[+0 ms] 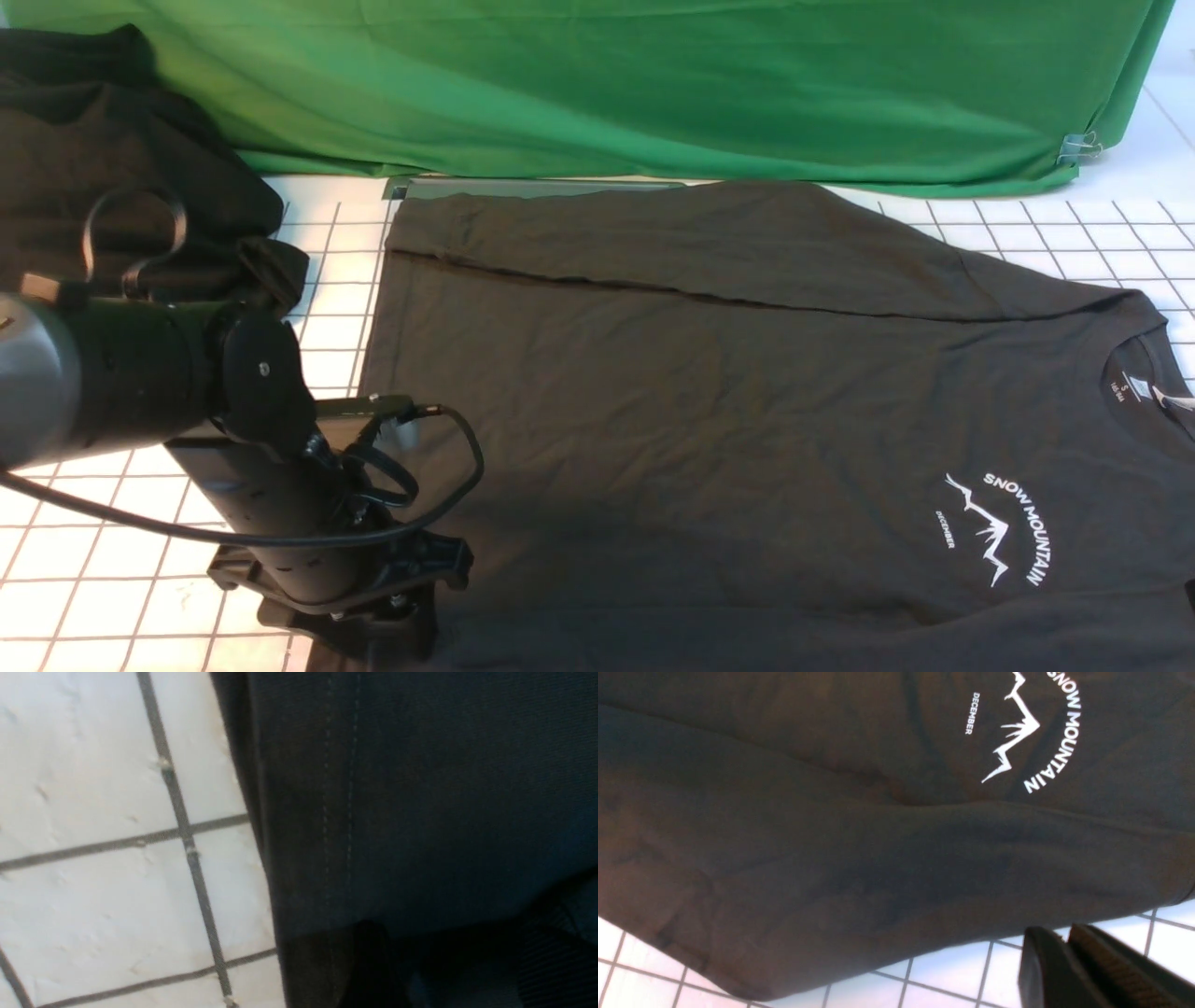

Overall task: Fold a long-sleeved shirt over a white checkered tablecloth.
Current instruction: 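Grasp the left edge of the dark T-shirt lying flat on the table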

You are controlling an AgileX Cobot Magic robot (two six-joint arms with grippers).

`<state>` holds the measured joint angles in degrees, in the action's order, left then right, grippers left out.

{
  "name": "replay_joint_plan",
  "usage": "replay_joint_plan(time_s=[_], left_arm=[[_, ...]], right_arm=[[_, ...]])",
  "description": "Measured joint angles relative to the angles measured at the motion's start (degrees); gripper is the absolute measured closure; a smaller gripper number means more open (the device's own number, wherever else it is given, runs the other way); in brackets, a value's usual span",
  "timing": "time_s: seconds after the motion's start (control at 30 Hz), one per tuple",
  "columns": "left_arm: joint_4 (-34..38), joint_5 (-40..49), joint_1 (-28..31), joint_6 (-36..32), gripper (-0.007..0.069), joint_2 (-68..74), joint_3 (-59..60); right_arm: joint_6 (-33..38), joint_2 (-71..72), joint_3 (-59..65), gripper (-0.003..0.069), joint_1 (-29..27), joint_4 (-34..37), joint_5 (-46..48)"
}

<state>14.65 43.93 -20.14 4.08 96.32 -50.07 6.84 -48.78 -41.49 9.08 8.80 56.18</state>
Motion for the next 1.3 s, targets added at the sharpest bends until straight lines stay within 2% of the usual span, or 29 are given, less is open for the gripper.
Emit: replay_joint_plan(time_s=[0.27, 0.43, 0.83, 0.87, 0.93, 1.03, 1.3], left_arm=[[1.6, -0.1, 0.0, -0.1, 0.0311, 0.2, 0.0], [6.4, -0.2, 0.0, -4.1, 0.0388, 0.6, 0.0], [5.5, 1.4, 0.0, -6.2, 0.0426, 0.6, 0.0], [4.9, 1.4, 0.0, -6.2, 0.0449, 0.6, 0.0], [3.8, 1.4, 0.0, -6.2, 0.0547, 0.6, 0.0], [3.8, 1.7, 0.0, -6.2, 0.0602, 0.6, 0.0], [3.7, 10.3, 0.0, -5.3, 0.0611, -3.1, -5.6]], right_arm=[[0.0, 0.0, 0.0, 0.0584, 0.0, 0.0, -0.2], [0.0, 0.0, 0.0, 0.0574, 0.0, 0.0, -0.2], [0.0, 0.0, 0.0, 0.0553, 0.0, 0.0, -0.2], [0.0, 0.0, 0.0, 0.0552, 0.0, 0.0, -0.2], [0.0, 0.0, 0.0, 0.0545, 0.0, 0.0, -0.2], [0.0, 0.0, 0.0, 0.0545, 0.0, 0.0, -0.2], [0.0, 0.0, 0.0, 0.0543, 0.0, 0.0, -0.2]])
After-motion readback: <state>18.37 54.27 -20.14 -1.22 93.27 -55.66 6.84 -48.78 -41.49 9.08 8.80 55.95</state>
